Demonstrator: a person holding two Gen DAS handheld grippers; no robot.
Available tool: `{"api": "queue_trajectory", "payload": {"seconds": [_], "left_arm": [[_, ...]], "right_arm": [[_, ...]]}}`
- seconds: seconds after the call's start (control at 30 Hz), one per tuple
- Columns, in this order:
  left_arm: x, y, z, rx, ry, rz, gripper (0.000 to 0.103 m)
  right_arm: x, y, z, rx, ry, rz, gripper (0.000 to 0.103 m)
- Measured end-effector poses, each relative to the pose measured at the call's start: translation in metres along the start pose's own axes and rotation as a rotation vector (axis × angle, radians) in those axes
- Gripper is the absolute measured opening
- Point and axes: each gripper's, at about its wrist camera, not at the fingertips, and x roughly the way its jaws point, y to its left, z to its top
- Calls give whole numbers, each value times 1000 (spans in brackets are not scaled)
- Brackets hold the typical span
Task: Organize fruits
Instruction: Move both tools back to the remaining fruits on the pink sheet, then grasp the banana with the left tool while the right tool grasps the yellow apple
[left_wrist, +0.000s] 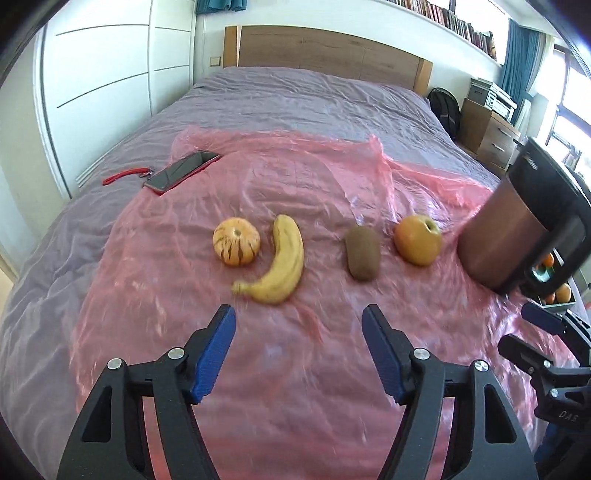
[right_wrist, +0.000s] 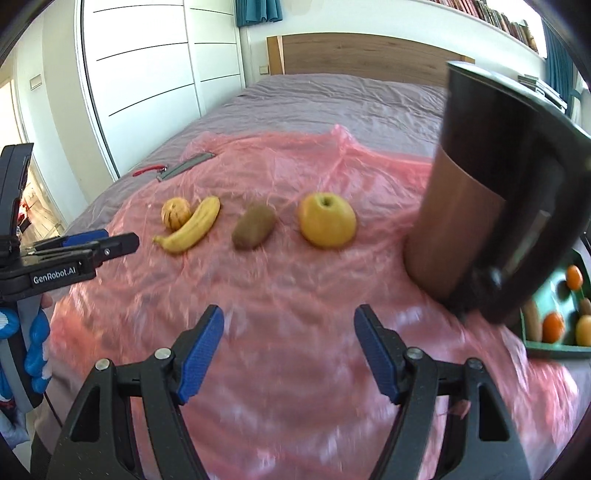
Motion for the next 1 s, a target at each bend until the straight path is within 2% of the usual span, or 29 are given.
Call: {"api": "queue_trajectory", "payload": {"seconds": [0.2, 0.37, 0.57, 0.63, 0.7, 0.77, 1.0], "left_arm": [[65, 6, 18, 53, 74, 14, 66], [96, 10, 18, 57, 103, 16, 65], [116, 10, 18, 73, 120, 10, 62], [120, 12, 18, 61, 122, 4, 59], [124, 14, 19, 49, 124, 0, 51], [126, 14, 18, 46, 121, -3, 48], [131, 14, 11, 39, 91, -5, 48]], "right_arm": [[58, -13, 43, -16, -5, -17, 103], [96, -24, 62, -10, -1, -30, 103], [132, -35, 64, 15, 14, -50, 103], [138, -38, 64, 19, 4, -62, 103], [141, -41, 64, 21, -12, -66, 103], [145, -44, 64, 24, -20, -63, 103], [154, -49, 62, 18, -36, -33, 103]]}}
